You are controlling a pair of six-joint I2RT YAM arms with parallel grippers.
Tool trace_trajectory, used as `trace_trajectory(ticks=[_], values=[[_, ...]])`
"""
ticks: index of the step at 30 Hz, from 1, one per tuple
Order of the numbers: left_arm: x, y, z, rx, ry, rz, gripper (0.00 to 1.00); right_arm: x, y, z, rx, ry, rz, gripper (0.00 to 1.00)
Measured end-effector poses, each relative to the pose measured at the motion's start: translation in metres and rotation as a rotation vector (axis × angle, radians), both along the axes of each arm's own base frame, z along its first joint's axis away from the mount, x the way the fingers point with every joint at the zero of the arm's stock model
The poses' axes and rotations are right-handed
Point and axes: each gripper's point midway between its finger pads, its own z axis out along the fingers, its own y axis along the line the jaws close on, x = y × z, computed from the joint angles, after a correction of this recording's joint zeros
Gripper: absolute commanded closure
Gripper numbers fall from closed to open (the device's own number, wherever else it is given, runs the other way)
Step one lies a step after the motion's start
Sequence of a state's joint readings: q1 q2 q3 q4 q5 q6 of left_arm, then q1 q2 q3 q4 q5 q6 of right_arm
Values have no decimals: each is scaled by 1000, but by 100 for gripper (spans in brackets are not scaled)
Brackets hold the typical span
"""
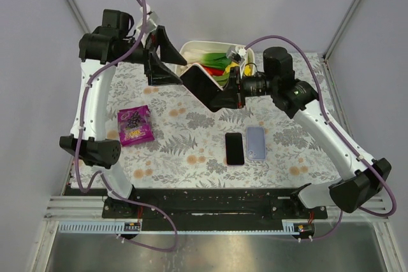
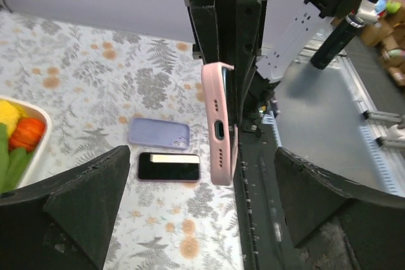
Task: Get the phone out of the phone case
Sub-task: Remove the phone case from the phone.
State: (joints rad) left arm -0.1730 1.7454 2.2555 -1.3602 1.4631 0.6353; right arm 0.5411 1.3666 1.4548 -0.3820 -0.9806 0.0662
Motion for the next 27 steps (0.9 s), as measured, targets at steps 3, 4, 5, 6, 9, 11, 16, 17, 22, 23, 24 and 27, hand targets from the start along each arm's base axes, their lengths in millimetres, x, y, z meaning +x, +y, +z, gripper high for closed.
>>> trace_trajectory(ticks=[3,4,5,6,9,11,16,17,22,23,24,27], values=[[10,2,2,35,155,62,1,9,-1,4,-18,-17,-41,100],[17,3,-5,51,196,107,1,12,-1,4,-24,-21,-52,100],[19,4,-14,66,263,161,1,13,-1,5,-29,-21,-59,100],[22,6,-23,74,308,213,1,15,-1,4,-34,-23,-68,100],[30,13,-29,56,398,369,1,17,-3,2,-48,-20,-85,100],[39,16,-12,-12,348,442,1,18,-4,0,-55,-18,-91,100],[25,18,21,-256,310,500,1,19,-4,1,-48,-23,-92,100],[24,18,30,-297,306,489,1,20,-4,2,-45,-21,-92,100],[17,18,55,-492,320,410,14,18,-1,13,14,0,-66,100],[15,18,56,-515,324,396,15,18,0,17,33,12,-59,100],[12,19,56,-534,331,383,15,17,1,21,53,21,-50,100],[4,21,54,-581,330,353,18,14,4,30,111,53,-20,100]])
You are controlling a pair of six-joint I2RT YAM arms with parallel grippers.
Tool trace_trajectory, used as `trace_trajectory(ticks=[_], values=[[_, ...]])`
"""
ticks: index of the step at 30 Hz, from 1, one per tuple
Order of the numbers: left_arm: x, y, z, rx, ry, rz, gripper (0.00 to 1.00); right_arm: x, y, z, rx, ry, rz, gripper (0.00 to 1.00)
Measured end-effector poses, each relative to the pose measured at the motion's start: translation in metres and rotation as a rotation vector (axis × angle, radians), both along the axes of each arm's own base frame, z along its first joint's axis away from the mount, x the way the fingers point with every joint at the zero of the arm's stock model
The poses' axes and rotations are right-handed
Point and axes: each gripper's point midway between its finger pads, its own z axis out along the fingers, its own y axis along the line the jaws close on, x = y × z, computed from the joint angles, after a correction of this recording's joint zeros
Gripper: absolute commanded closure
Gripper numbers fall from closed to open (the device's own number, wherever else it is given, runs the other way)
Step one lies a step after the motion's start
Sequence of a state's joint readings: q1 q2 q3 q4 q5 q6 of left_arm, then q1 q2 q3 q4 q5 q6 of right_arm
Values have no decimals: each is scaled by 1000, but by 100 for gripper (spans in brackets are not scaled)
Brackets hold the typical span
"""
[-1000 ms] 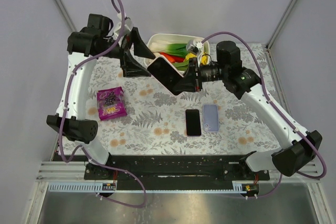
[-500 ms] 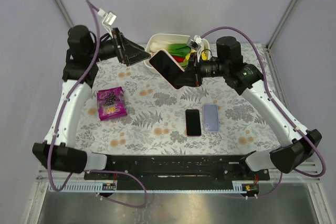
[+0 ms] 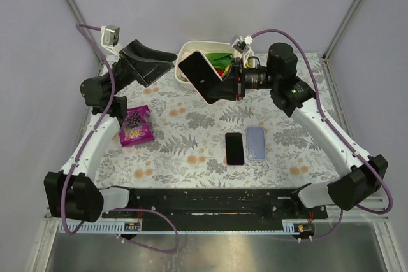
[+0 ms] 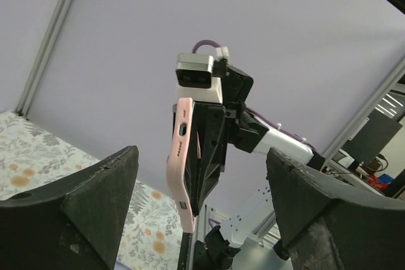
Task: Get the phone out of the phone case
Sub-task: Remove the phone case from the phone.
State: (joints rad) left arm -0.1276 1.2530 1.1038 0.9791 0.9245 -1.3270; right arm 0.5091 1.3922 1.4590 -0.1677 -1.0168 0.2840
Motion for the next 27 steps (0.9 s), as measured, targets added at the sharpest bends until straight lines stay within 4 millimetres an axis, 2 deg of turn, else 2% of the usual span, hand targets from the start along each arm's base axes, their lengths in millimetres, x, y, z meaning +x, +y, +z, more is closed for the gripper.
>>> trace_trajectory(ticks=[7,14,18,22,27], values=[[-15,1,4,-67,-13,-19,40,-7,4,13,77,37,51,100],[-25,-10,2,-87,15,-45,44,-14,3,21,110,31,78,100],[-22,-14,0,-91,43,-48,50,-17,2,21,114,28,82,100],[-21,-15,-1,-94,56,-48,60,-18,1,18,112,34,86,100],[-20,-20,-3,-91,79,-61,61,-18,1,16,108,38,85,100]])
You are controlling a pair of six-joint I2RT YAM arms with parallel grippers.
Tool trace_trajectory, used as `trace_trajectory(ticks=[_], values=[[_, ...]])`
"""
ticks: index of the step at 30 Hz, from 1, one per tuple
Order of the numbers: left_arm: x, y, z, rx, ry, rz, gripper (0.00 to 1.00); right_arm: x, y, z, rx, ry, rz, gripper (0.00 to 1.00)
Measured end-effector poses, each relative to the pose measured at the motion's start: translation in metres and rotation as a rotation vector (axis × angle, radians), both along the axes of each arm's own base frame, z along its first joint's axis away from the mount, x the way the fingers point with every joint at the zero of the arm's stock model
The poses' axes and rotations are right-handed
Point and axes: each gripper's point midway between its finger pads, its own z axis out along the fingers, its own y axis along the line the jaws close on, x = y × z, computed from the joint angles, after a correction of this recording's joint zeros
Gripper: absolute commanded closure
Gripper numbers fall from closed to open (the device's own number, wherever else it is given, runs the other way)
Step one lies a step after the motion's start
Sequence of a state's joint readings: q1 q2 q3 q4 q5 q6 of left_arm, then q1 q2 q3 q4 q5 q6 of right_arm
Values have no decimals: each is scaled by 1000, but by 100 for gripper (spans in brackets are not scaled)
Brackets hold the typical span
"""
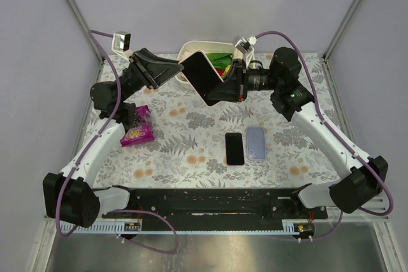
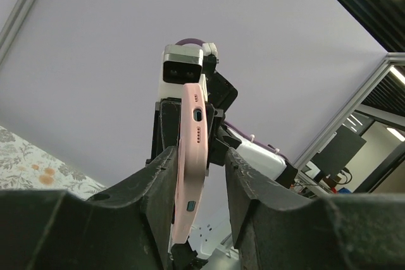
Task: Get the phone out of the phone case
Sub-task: Remove the phone case from the phone.
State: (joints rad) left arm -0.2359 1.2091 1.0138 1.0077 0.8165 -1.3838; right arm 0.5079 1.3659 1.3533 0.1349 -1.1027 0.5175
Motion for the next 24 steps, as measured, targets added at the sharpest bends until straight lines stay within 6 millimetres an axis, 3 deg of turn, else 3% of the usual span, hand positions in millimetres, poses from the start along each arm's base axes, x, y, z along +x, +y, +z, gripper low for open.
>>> trace_trajectory(ticks=[7,13,19,21,24], values=[[7,-6,-7,5,38,-16,66,-1,-1,-3,-4,-5,-1,100],[6,-6,-7,-5,46,-27,62,-2,-2,-7,-10,-9,-2,100],[5,-6,-5,-8,39,-29,67,-4,-3,-8,-12,-20,-3,100],[5,-6,-5,-8,39,-29,73,-4,-3,-7,-13,-22,-3,100],[4,-6,-4,-11,42,-34,92,-5,-4,-9,-14,-23,-4,100]])
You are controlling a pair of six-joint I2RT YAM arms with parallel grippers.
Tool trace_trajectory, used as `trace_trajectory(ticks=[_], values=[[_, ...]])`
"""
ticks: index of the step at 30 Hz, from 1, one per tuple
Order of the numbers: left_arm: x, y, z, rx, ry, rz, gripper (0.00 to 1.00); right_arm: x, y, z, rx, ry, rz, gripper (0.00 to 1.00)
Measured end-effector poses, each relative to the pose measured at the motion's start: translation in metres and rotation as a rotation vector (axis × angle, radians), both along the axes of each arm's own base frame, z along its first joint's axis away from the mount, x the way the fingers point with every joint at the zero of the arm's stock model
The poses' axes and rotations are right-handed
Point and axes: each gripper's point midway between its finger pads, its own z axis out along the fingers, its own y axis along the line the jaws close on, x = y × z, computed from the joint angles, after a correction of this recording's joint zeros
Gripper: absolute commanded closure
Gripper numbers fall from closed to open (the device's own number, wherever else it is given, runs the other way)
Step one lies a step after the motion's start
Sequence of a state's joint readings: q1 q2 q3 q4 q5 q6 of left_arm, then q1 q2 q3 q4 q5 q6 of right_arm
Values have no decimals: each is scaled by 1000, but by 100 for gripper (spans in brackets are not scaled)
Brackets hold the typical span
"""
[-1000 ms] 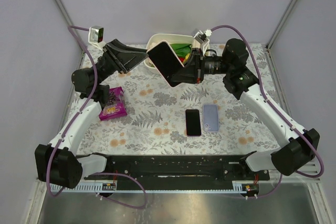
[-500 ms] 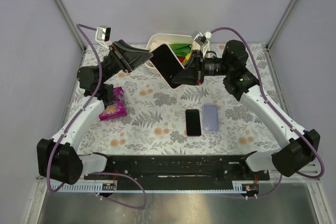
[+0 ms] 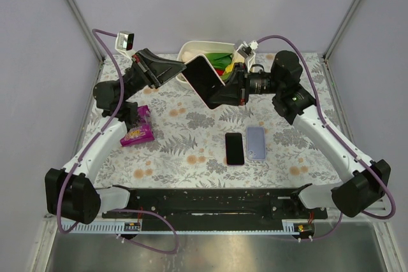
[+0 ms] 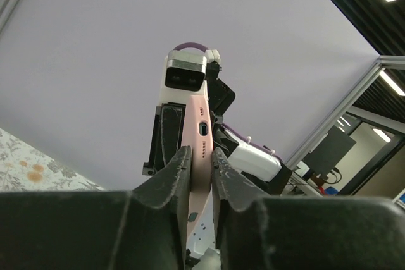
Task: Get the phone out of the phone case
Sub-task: Remove the phone case from the phone.
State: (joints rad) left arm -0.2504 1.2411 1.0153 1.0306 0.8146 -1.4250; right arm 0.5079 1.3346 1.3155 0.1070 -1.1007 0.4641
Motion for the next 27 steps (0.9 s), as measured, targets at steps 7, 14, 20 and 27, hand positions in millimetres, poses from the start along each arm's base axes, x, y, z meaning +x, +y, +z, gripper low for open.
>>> trace_trajectory(ticks=[7,14,20,27], values=[[-6,-2,2,-6,-18,-28,100,-3,-3,-2,0,-40,-5,100],[-12,-5,-7,-12,42,-78,100,-6,-6,-11,-31,-130,-22,100],[-6,-5,-32,-23,179,-92,100,-6,-9,-30,-101,-115,-32,100],[-12,-7,-30,-48,217,-143,100,-10,-12,-26,-149,-199,-31,100]])
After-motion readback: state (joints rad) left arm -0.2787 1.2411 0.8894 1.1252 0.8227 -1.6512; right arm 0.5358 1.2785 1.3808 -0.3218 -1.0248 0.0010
